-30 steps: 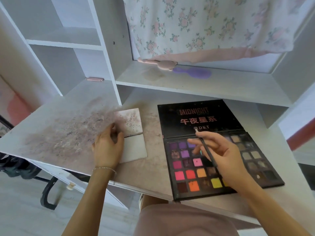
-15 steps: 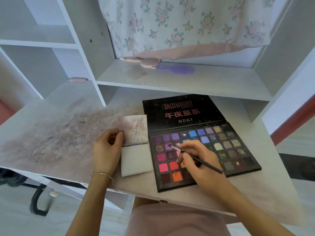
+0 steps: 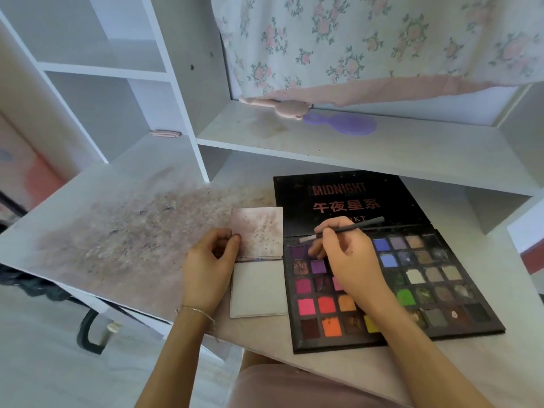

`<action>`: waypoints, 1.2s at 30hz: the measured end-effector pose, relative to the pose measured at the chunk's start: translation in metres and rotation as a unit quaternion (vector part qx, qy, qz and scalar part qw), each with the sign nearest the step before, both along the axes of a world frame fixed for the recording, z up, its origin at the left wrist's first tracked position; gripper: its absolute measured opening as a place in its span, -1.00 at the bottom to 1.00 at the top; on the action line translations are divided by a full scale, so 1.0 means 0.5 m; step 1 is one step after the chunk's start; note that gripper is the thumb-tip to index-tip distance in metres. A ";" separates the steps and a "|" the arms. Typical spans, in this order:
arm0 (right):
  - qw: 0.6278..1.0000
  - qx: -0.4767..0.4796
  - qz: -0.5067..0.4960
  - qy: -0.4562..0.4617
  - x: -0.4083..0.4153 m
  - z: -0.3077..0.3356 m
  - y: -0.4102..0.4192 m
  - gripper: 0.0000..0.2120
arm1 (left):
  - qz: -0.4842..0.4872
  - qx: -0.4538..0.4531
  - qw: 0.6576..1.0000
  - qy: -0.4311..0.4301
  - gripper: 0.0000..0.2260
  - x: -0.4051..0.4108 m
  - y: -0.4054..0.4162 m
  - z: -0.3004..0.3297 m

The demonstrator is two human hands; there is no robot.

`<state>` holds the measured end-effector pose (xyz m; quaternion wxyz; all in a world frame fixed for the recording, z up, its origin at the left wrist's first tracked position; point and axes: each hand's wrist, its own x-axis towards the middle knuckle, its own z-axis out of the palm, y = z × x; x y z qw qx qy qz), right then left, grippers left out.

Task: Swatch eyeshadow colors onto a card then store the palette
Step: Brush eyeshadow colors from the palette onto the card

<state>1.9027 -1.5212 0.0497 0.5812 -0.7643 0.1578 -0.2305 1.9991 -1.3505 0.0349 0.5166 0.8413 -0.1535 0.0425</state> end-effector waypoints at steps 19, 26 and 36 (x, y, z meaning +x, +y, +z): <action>0.999 -0.042 0.023 0.024 0.001 -0.012 -0.003 -0.85 | 0.003 -0.029 1.000 -0.004 -0.89 0.002 0.001 -0.004; 0.998 -0.045 0.016 0.028 -0.002 -0.011 -0.002 -0.84 | 0.016 -0.052 0.998 0.000 -0.92 0.004 0.003 -0.006; 0.999 -0.001 0.025 -0.019 -0.008 0.019 0.009 -0.78 | 0.022 -0.074 0.996 0.037 -0.94 0.006 0.004 0.000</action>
